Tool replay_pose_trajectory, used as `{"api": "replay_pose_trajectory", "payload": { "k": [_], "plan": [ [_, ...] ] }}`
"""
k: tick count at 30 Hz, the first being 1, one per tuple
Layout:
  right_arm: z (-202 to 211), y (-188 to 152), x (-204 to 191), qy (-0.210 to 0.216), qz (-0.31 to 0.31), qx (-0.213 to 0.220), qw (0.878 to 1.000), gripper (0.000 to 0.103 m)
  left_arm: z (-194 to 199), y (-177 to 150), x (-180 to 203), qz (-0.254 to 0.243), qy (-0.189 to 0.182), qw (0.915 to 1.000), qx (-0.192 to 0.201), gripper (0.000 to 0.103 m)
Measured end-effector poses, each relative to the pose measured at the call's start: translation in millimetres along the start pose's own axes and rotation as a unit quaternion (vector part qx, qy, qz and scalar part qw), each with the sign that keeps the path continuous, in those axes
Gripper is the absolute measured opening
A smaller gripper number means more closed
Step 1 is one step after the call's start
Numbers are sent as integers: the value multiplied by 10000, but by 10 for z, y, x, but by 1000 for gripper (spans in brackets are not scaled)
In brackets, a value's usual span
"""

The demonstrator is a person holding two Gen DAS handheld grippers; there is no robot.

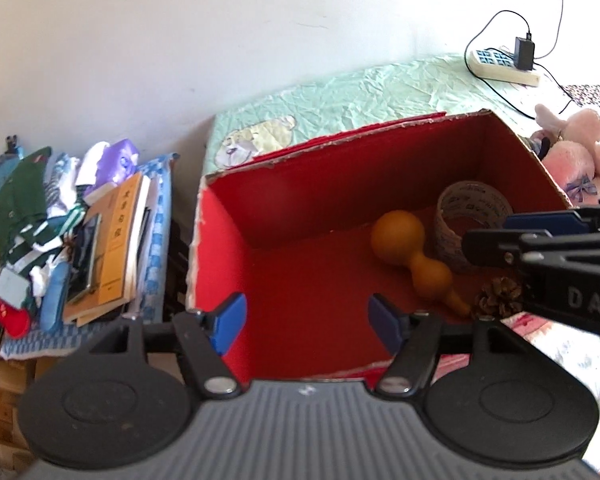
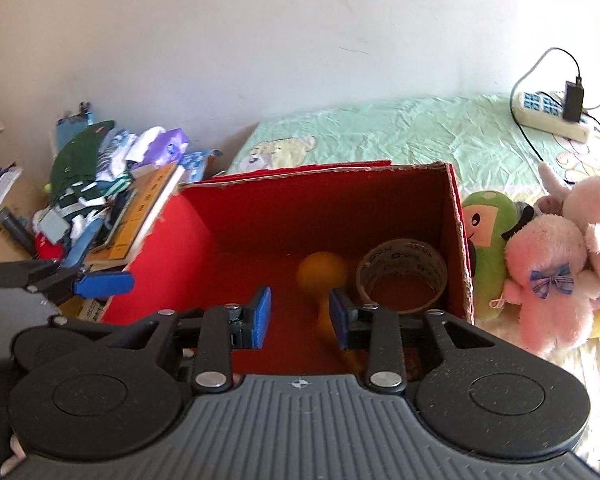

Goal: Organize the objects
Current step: 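Withdraw the right gripper up and out of the red box, then lower the right gripper to the red-and-white wrapped pouch and close on it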

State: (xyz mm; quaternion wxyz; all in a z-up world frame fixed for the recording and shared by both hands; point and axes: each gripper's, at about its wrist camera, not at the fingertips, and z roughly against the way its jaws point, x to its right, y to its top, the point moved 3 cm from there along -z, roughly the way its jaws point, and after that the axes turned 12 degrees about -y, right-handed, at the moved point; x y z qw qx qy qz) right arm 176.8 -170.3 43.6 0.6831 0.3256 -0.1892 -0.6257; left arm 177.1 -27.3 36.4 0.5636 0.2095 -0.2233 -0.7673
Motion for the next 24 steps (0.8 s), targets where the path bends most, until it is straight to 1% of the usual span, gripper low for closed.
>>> {"api": "replay_pose_trajectory", "payload": {
  "k": [5,10,13,18,20,21,24],
  "plan": [
    [144,-84,33,302,41,35,9995,35,158,-98,11,226,126,9997,43,71],
    [223,-180,61,700,35,34,9975,35,254,-213,38,428,280,9987,23,71],
    [234,-258,45,956,90,-11,9954,35,296,-307,41,596,259,9979,9,71],
    [181,-441,-16,1264,250,-222,9914,34,290,-537,19,861,244,9959,-98,69],
    [114,-505,-53,1308,327,-354,9902,34,249,-644,6,971,138,9950,-197,67],
    [76,-532,-68,1337,328,-439,9895,34,230,-702,-1,1031,67,9943,-244,65],
    [-75,-621,-101,1443,221,-788,9861,34,165,-861,20,1175,-112,9923,-371,60]
  ]
}}
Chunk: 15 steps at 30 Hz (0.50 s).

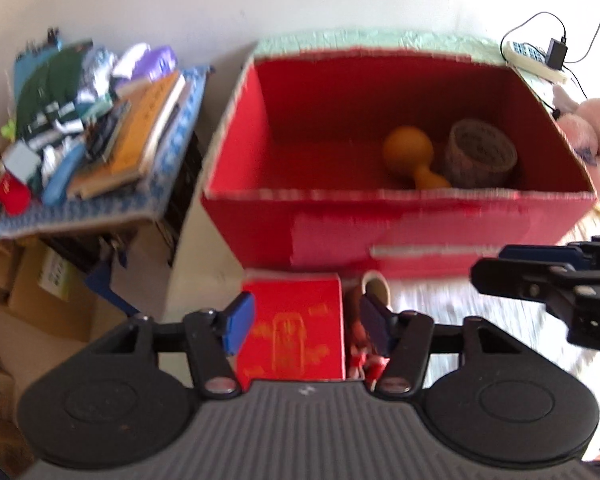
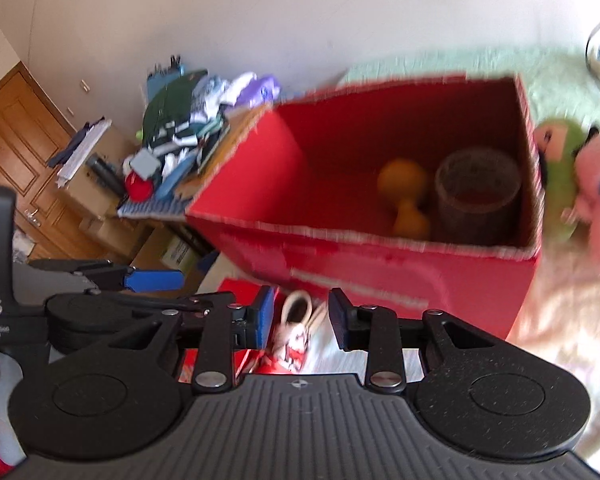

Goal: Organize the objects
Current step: 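Lower the right gripper to the red-and-white wrapped pouch and close on it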

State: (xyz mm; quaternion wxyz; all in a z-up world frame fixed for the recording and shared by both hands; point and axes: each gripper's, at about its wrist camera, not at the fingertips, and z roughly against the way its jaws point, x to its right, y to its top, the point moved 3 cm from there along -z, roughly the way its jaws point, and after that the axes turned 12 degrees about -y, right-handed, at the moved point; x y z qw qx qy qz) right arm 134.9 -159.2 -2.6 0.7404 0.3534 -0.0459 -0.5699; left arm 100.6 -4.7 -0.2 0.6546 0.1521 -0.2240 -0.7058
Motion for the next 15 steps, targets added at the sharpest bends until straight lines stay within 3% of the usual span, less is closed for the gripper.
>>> {"api": "replay_pose_trajectory", "payload": {
  "k": [9,15],
  "plan": [
    [-386,-184,-49,275,-450,-729,9959,34,-143,-339,76,-98,-729,9972,-163,50],
    [-561,-238,-96,355,-714,-1059,9912,34,-224,-419,69,-343,-1117,9930,-164,49]
  ]
}}
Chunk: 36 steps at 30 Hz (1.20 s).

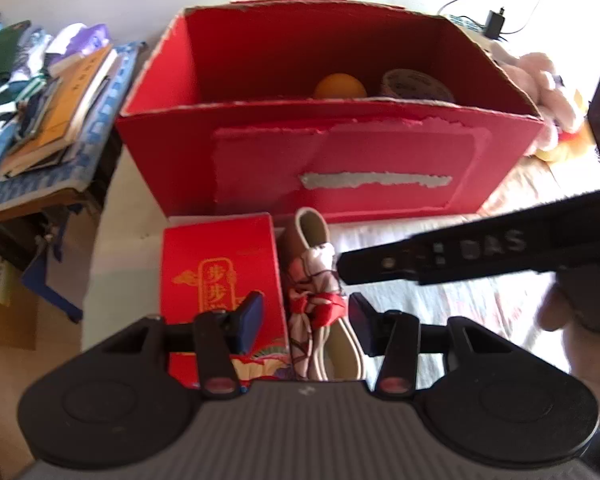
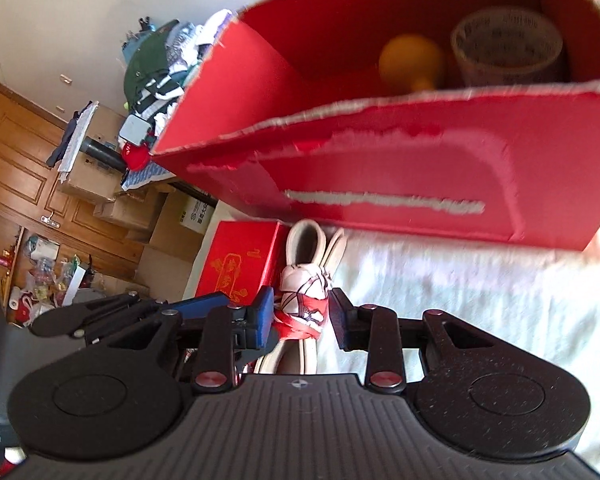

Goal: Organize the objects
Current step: 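Lower the right gripper to the red-and-white wrapped pouch and close on it, then lift the pouch with the right gripper up over the box rim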

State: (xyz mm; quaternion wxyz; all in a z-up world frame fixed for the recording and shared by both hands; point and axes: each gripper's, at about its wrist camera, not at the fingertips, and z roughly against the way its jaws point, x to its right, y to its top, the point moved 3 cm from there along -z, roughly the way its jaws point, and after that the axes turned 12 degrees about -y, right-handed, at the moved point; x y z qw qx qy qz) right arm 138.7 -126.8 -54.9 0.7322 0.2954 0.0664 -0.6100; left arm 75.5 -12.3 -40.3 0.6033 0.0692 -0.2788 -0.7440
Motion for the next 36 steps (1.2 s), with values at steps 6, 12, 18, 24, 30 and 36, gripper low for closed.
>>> {"api": "replay_pose_trajectory", "payload": {
  "k": [6,12,18,24,30,36],
  "plan": [
    [-133,4,-12,-45,-156,-131,9998,35,-35,-15,4,-254,-433,9987,-24,48],
    [-290,-3,19,-125,-347,-278,9989,35,-141,-12,-10,-457,-642,9968,-141,47],
    [-337,14,116,3,-582,-451,9973,31,-250,-2,-84,-519,-666,9960,-286,47],
    [-142,20,284,-4,-816,-449,9957,27,-434,16,-5,-707,-672,9935,-586,46],
    [150,-86,605,-130,-1168,-315,9926,27,-550,73,259,-1066,-831,9882,-715,41],
    [533,-237,914,-311,-1501,-8,9882,27,-588,146,671,-1528,-1228,9778,-746,41]
  ]
}}
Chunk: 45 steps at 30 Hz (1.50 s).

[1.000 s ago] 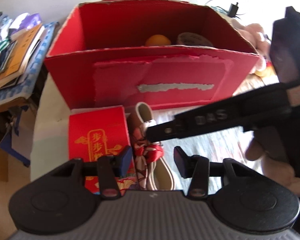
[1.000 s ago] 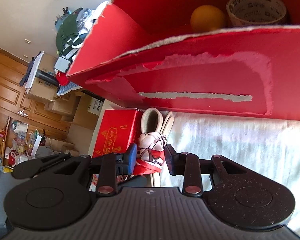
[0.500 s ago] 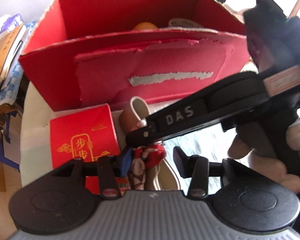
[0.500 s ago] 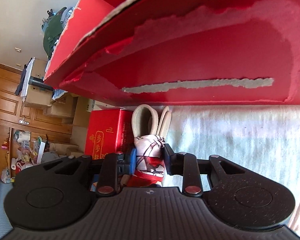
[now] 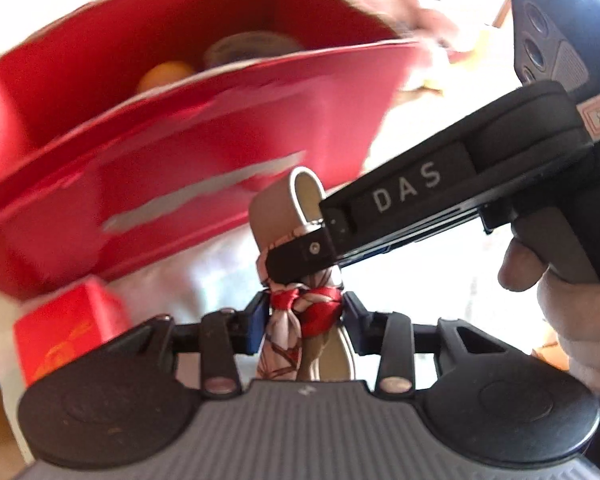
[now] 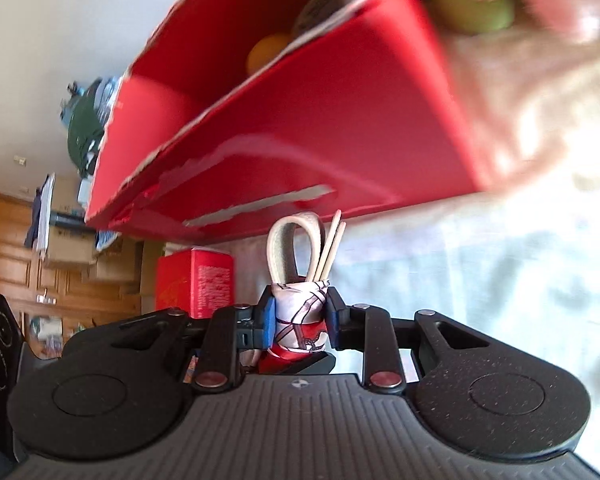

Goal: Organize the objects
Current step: 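Lift the pouch with the right gripper up over the box rim, then lower the pouch into the box beside the gourd and open the right gripper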

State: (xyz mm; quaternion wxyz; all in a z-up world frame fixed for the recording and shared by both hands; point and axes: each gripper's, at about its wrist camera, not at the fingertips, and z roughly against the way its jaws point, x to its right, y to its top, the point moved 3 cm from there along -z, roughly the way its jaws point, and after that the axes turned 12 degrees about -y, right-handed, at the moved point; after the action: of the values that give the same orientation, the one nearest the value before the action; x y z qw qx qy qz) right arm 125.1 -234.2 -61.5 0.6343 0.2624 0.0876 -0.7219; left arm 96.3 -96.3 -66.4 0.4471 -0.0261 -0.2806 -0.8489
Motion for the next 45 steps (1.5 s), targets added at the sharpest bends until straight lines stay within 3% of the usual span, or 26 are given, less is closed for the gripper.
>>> {"api": "replay_pose_trajectory", "payload": {
  "k": [7,14,19,24,30,35,45],
  "plan": [
    [504,-92,320,-131,-341,615,9974,27,-27,266,498,-791,-320,9963,93,41],
    [1051,-29,348,-225,-265,1471,9885,27,206,585,884,-1353,-522,9878,573,41],
    [1311,178,172,-93,13,1927,9812,27,489,875,881,-1459,-486,9826,1041,41],
    [1304,493,-291,-5,618,2102,9757,27,707,1215,641,-1288,-148,9826,1327,41],
    [1052,897,-870,89,1133,1964,9739,27,934,1383,129,-903,341,9843,1476,41],
    [682,1128,-1291,47,1498,1695,9741,27,916,1489,-376,-476,538,9865,1471,41],
    [-349,1269,-1560,-590,2019,415,9767,27,489,1180,-1164,561,448,9958,573,41]
  ]
}}
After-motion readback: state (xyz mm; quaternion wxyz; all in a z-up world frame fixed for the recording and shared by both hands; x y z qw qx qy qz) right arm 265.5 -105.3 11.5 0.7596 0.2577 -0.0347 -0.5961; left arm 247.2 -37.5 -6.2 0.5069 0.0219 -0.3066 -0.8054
